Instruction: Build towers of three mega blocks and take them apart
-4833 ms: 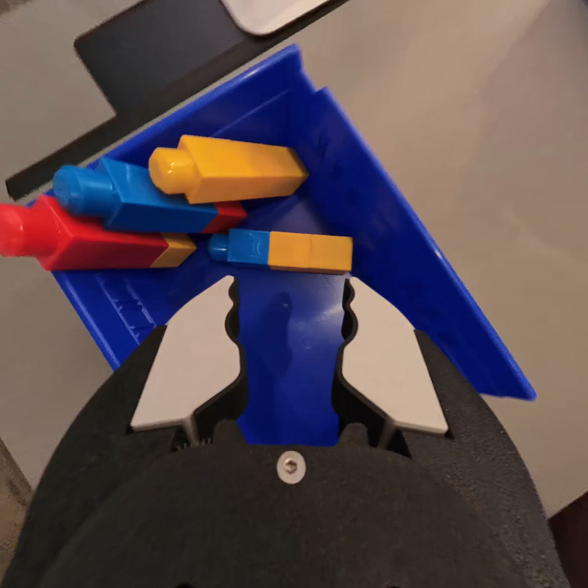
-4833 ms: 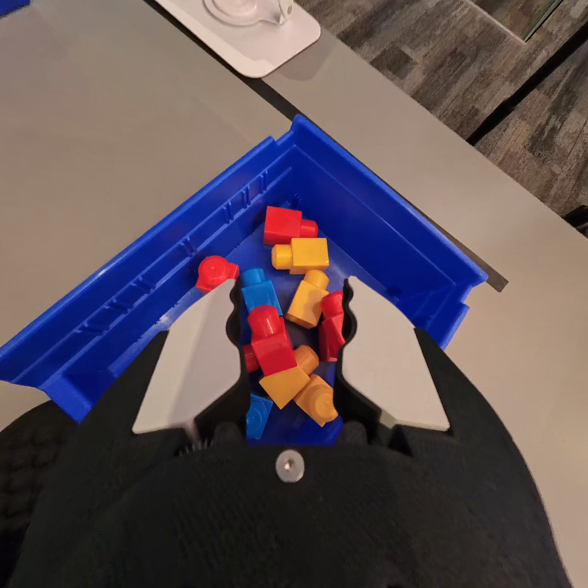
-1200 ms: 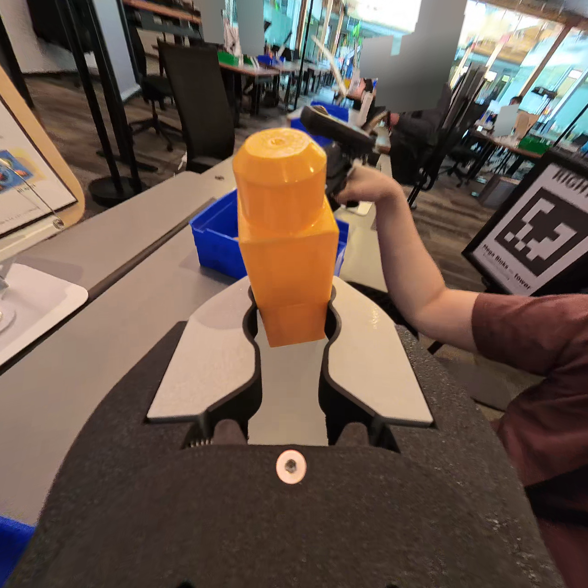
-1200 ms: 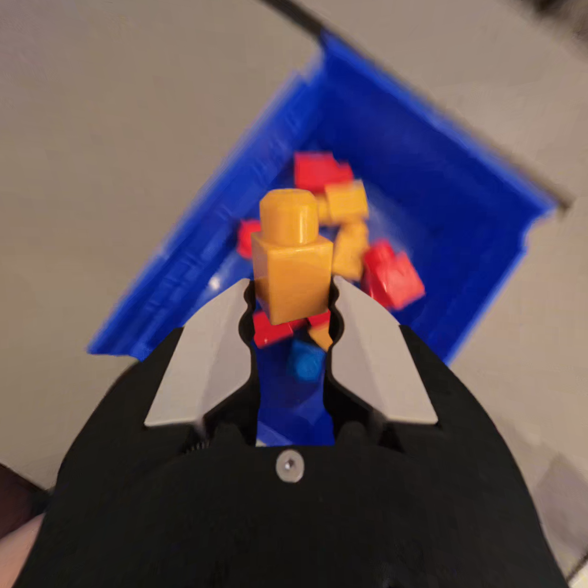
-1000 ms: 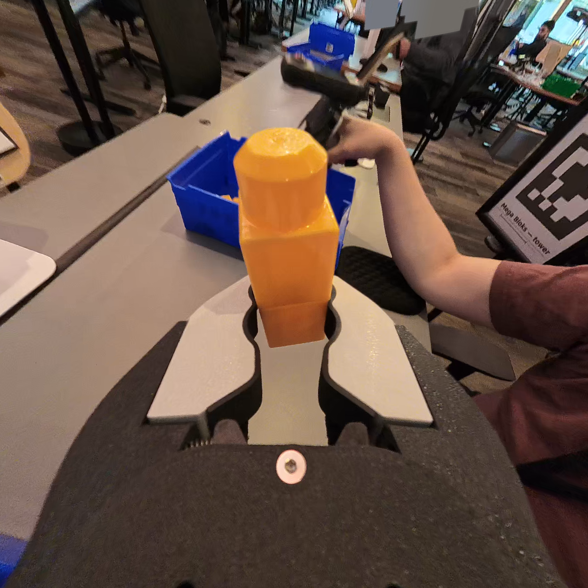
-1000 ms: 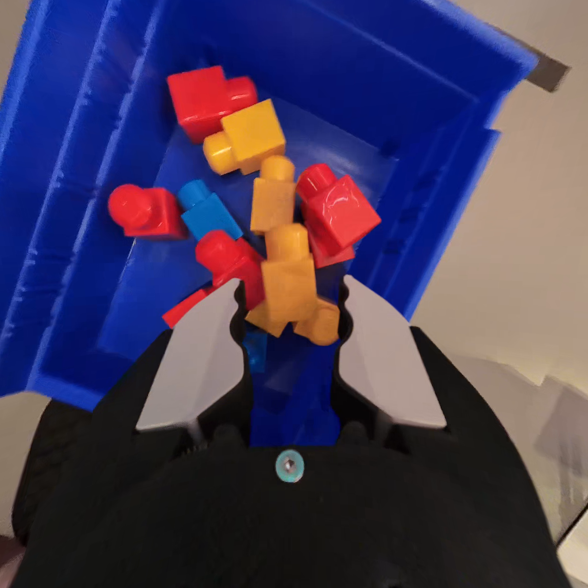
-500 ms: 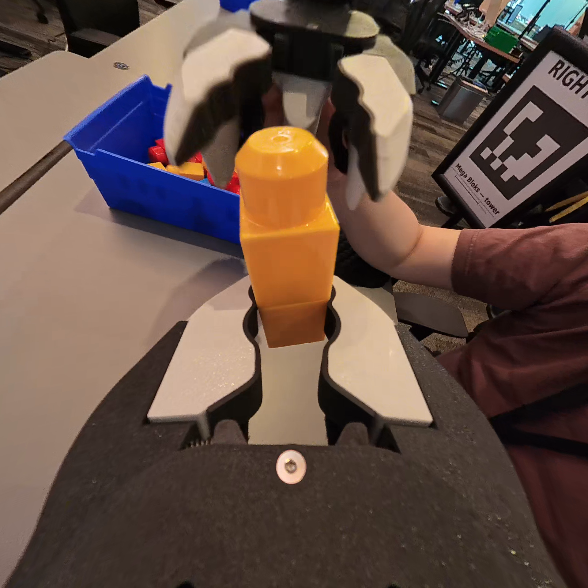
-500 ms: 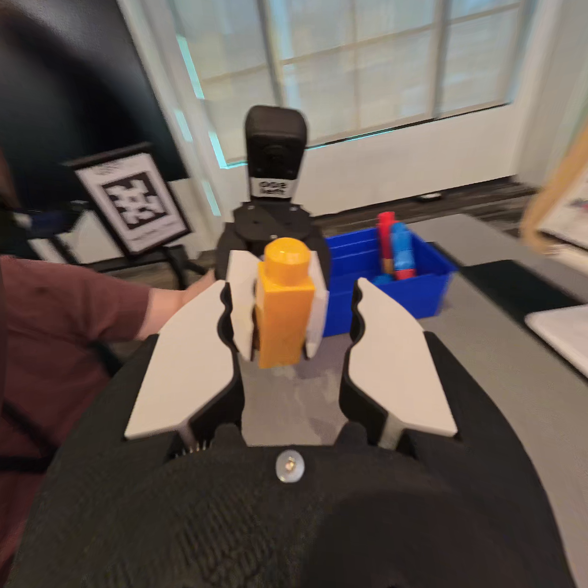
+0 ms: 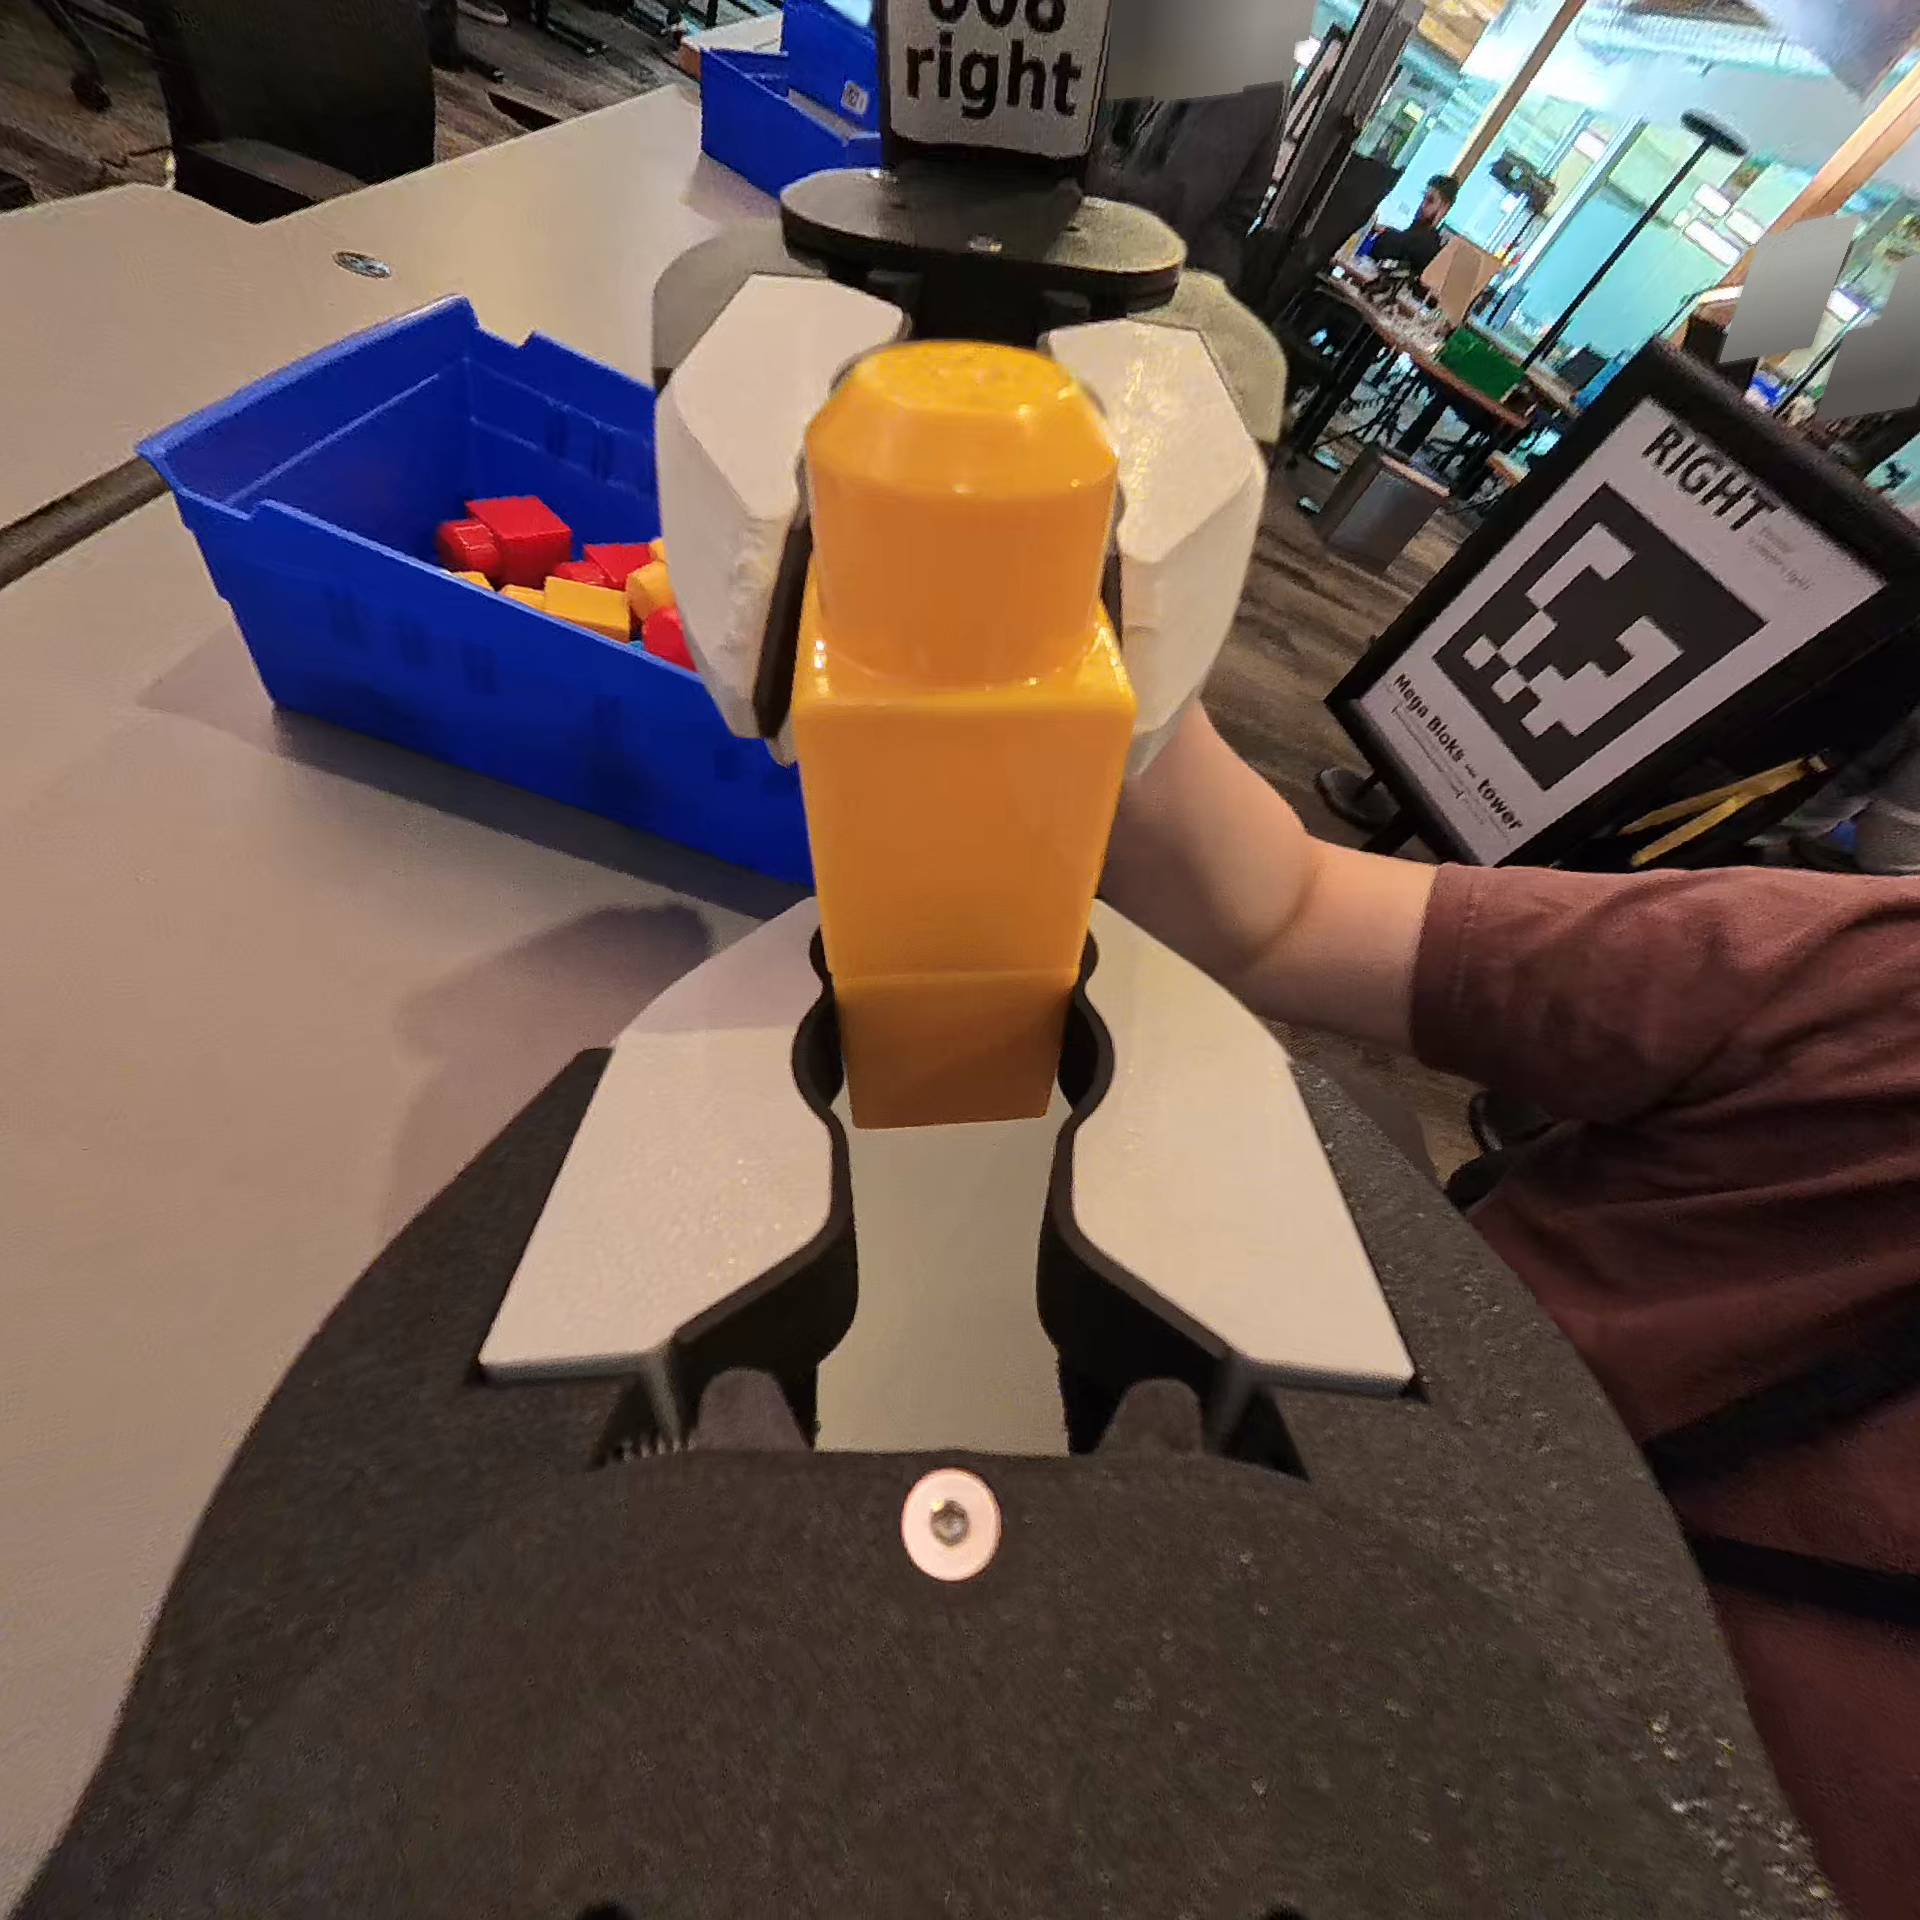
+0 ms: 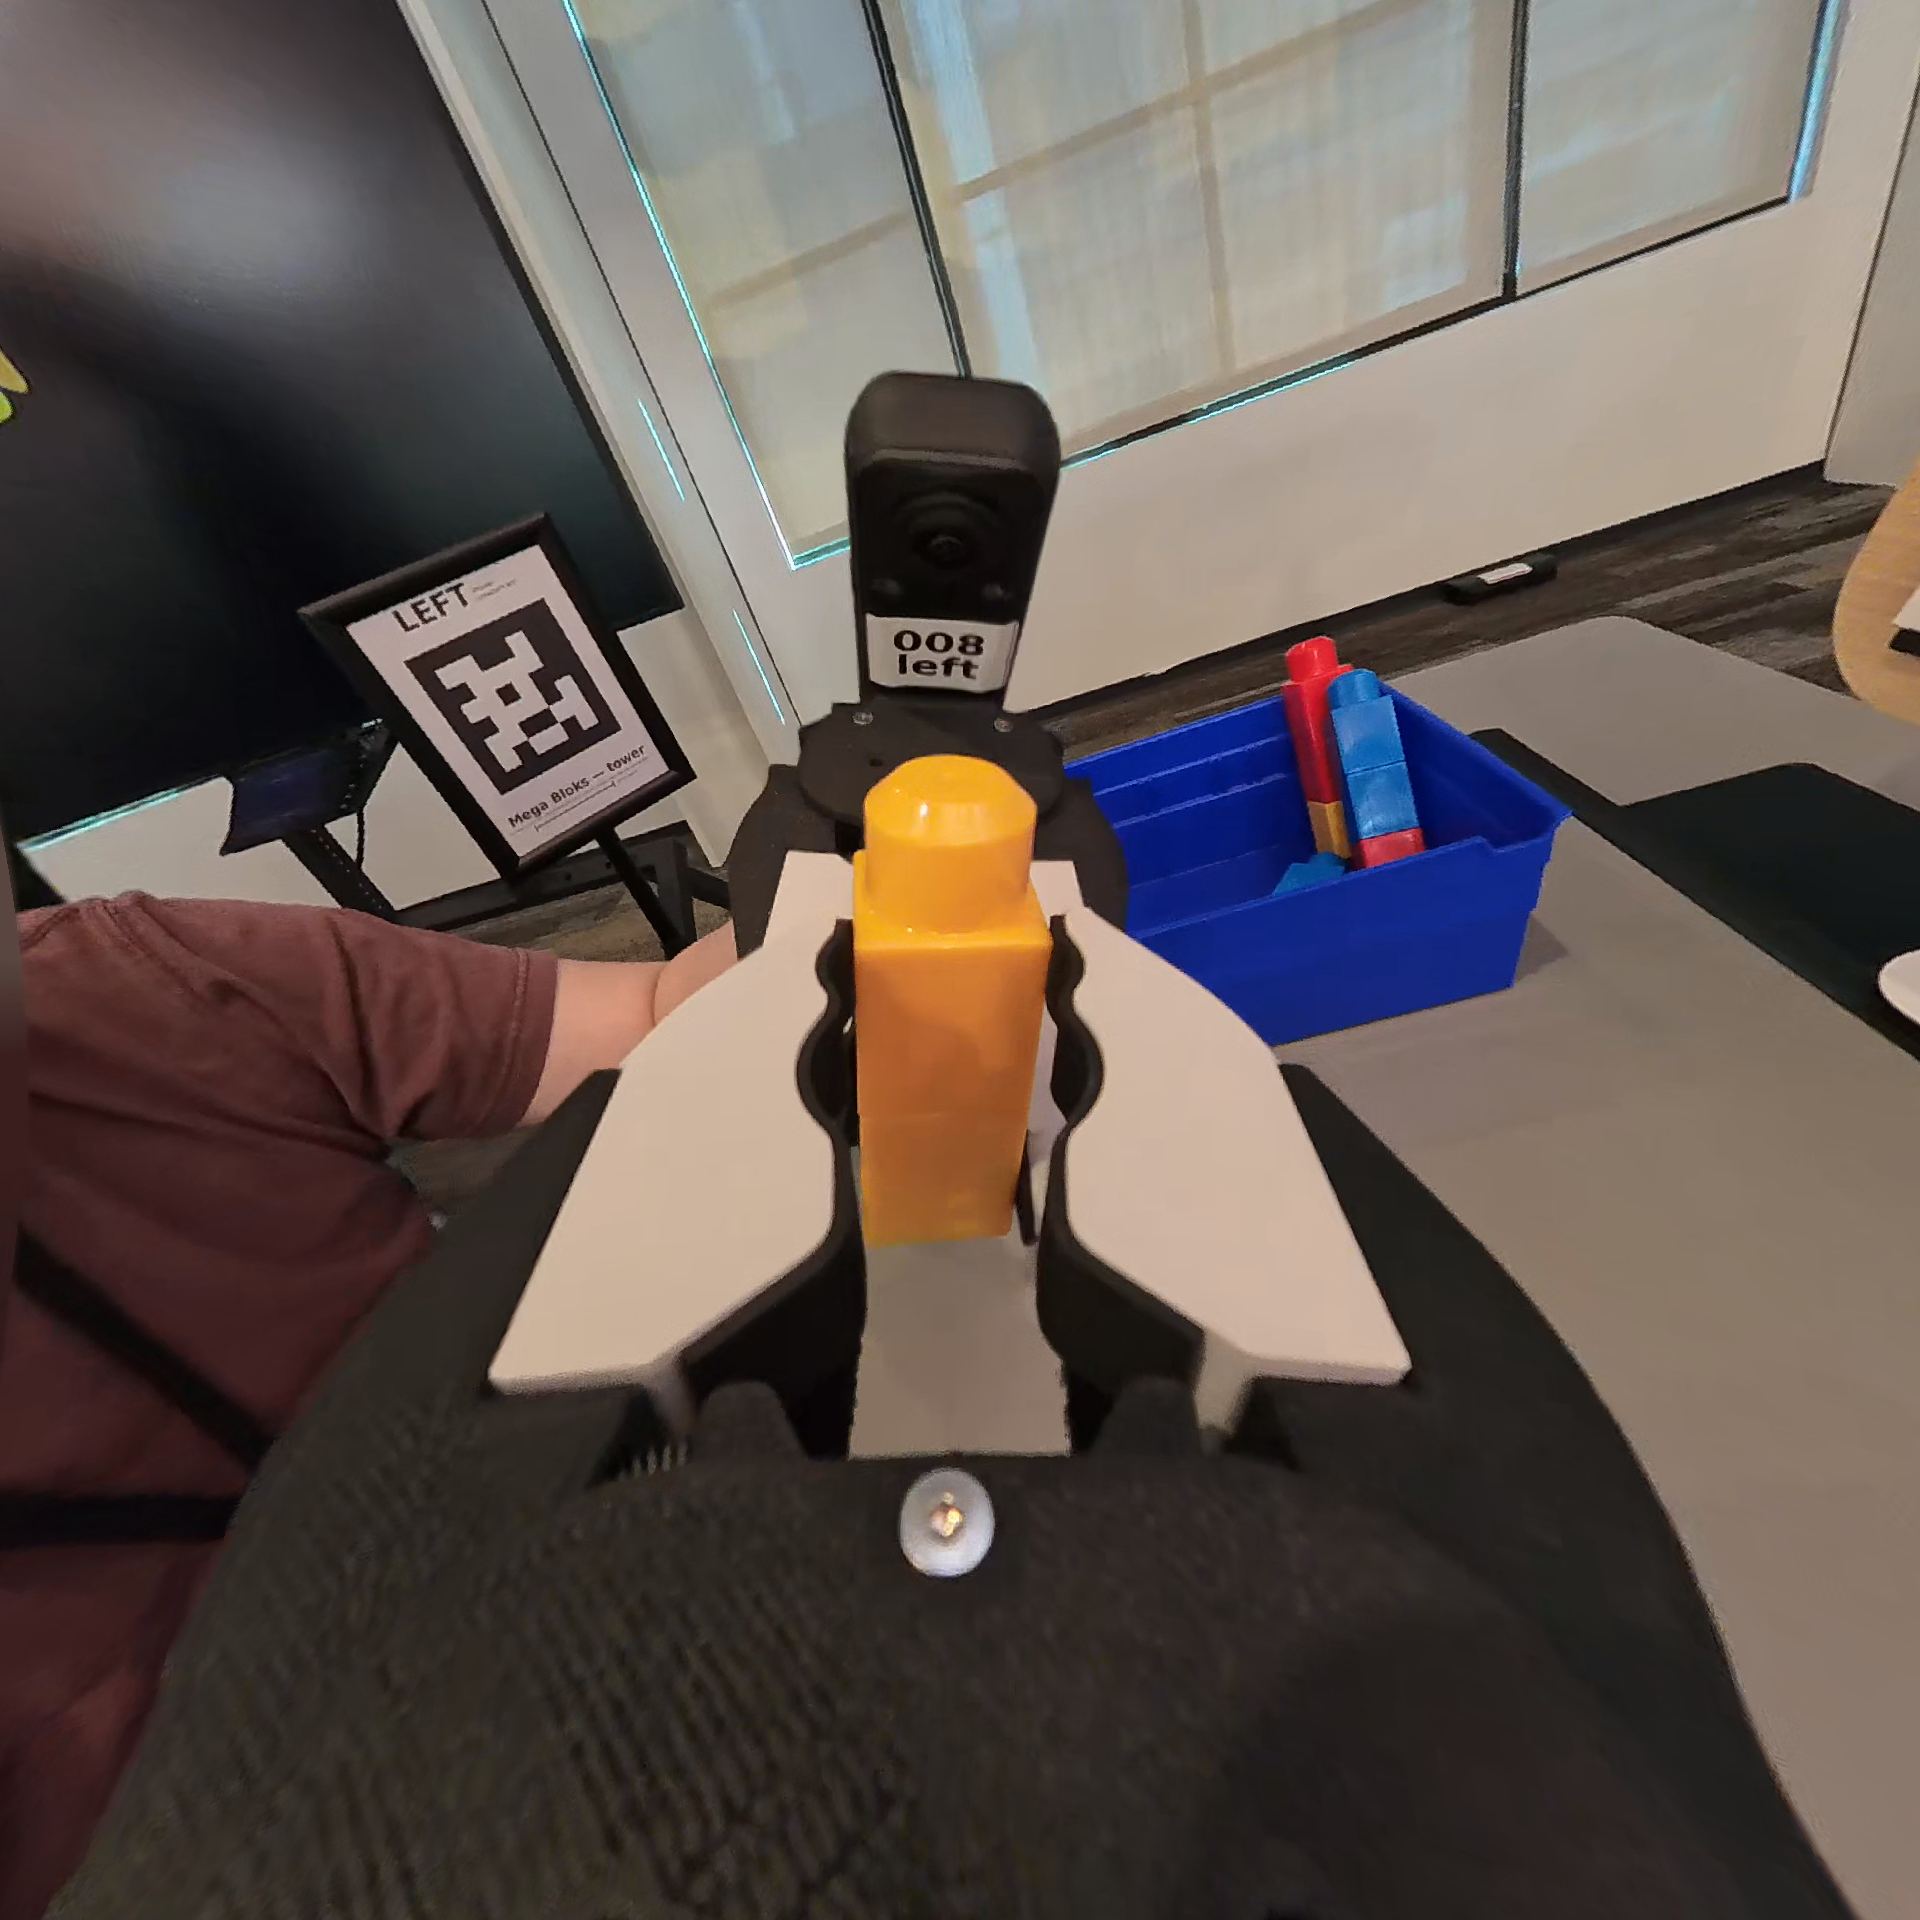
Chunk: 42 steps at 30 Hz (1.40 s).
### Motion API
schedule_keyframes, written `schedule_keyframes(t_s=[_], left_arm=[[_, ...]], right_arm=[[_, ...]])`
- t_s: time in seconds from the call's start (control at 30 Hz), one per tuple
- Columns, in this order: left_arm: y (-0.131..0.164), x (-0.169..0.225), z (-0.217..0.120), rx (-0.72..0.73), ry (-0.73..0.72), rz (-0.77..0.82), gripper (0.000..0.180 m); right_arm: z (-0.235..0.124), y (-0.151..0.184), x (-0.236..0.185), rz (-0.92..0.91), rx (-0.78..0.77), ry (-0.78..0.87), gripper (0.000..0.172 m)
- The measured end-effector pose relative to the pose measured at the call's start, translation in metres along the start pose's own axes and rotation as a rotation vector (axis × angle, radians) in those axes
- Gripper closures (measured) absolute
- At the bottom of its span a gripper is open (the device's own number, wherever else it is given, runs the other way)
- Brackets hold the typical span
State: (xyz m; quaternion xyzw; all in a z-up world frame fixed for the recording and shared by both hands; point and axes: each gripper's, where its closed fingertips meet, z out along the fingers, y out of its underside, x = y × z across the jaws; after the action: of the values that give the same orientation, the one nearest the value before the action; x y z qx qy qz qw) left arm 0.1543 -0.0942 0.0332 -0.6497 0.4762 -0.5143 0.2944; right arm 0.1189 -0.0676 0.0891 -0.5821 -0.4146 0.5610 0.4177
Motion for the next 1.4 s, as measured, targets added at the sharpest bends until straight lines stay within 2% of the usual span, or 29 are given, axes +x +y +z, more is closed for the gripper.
schedule_keyframes(t_s=[0.17,0.23,0.3,0.37,0.43,0.5,0.53,0.6,0.67,0.73,0.8,0.83,0.87,0.93,1.0,1.07,1.13,1.2,1.23,1.3,1.37,1.4], left_arm=[[-0.001,0.009,-0.001,-0.001,0.049,-0.021,0.141],[0.028,0.008,0.008,-0.176,0.027,0.007,0.141],[0.04,0.012,0.021,-0.222,0.027,0.035,0.141],[0.035,0.02,0.025,-0.21,0.054,0.047,0.141],[0.025,0.022,0.02,-0.165,0.052,0.054,0.141],[0.016,0.024,0.012,-0.126,0.065,0.044,0.141],[0.013,0.024,0.008,-0.104,0.067,0.04,0.141],[0.009,0.02,0.003,-0.086,0.063,0.027,0.141],[0.006,0.017,0.0,-0.067,0.059,0.007,0.141],[0.003,0.015,-0.003,-0.045,0.06,-0.008,0.141],[0.002,0.01,-0.006,-0.037,0.038,-0.004,0.141],[0.002,0.007,-0.007,-0.041,0.021,0.003,0.141],[0.003,0.004,-0.008,-0.05,0.002,0.013,0.141],[0.004,0.0,-0.01,-0.061,-0.04,0.039,0.141],[0.005,0.001,-0.009,-0.069,-0.043,0.054,0.141],[0.006,0.003,-0.008,-0.076,-0.043,0.064,0.141],[0.006,0.007,-0.008,-0.079,-0.032,0.075,0.141],[0.008,0.011,-0.007,-0.094,-0.024,0.089,0.141],[0.009,0.012,-0.006,-0.102,-0.022,0.101,0.141],[0.012,0.012,-0.007,-0.123,-0.037,0.124,0.14],[0.009,0.011,-0.011,-0.111,-0.052,0.126,0.14],[0.006,0.011,-0.015,-0.105,-0.053,0.122,0.134]], right_arm=[[0.0,-0.011,-0.006,-0.018,0.043,0.035,0.135],[-0.026,-0.048,-0.005,0.022,0.277,0.058,0.135],[-0.074,-0.073,0.0,0.04,0.406,0.092,0.135],[-0.119,-0.063,0.014,0.042,0.279,0.193,0.135],[-0.179,-0.035,0.054,-0.001,0.097,0.572,0.135],[-0.254,0.011,0.092,0.004,-0.195,0.99,0.135],[-0.279,0.035,0.099,0.04,-0.322,1.078,0.135],[-0.302,0.073,0.108,0.169,-0.428,1.089,0.135],[-0.315,0.088,0.124,0.243,-0.403,1.105,0.133],[-0.322,0.083,0.137,0.234,-0.349,1.154,0.112],[-0.304,0.055,0.134,0.118,-0.28,1.138,0.101],[-0.279,0.032,0.124,0.025,-0.211,1.057,0.101],[-0.243,0.008,0.106,-0.054,-0.128,0.921,0.104],[-0.16,-0.032,0.049,-0.153,0.027,0.541,0.114],[-0.093,-0.043,-0.001,-0.162,0.08,0.231,0.118],[-0.047,-0.023,-0.016,-0.143,-0.033,0.127,0.115],[-0.02,0.001,-0.01,-0.167,-0.143,0.14,0.108],[0.0,0.015,-0.007,-0.148,-0.174,0.126,0.107],[0.009,0.02,-0.01,-0.122,-0.173,0.086,0.11],[0.016,0.027,-0.022,-0.07,-0.192,-0.04,0.141],[0.011,0.021,-0.018,-0.051,-0.165,-0.033,0.141],[0.005,0.014,-0.015,-0.06,-0.138,-0.005,0.141]])
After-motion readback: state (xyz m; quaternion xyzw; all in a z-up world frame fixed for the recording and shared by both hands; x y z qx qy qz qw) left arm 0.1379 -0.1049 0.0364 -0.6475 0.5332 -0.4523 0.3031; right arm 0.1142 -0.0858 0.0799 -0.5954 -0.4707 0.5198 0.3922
